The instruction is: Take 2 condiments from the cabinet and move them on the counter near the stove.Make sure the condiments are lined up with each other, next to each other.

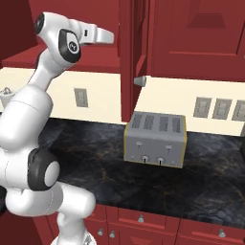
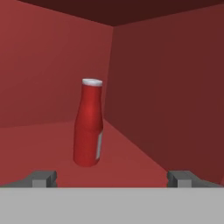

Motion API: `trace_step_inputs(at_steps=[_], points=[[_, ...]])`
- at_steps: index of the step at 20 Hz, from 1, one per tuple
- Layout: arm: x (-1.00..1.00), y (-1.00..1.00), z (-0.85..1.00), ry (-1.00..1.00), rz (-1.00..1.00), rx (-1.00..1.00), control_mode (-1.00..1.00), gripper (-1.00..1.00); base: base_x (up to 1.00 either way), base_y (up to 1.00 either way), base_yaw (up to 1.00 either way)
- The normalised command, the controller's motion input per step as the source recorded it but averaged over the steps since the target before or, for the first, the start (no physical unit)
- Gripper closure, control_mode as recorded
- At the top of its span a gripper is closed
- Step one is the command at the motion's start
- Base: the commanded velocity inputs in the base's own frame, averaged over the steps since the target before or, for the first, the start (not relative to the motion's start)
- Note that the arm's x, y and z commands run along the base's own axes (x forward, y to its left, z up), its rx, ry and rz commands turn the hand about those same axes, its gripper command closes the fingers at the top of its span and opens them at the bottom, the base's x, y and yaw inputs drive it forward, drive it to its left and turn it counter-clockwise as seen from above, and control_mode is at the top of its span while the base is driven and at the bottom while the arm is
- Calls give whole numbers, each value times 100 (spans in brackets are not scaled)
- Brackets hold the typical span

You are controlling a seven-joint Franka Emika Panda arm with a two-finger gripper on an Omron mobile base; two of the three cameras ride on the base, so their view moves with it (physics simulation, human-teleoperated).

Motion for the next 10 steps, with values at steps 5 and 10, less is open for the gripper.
trace_step_inputs(at_steps=[5,10], points=[[25,-7,0,1,-3,0,-100,-100,0,0,0],[25,-8,0,1,-3,0,-100,-100,0,0,0]])
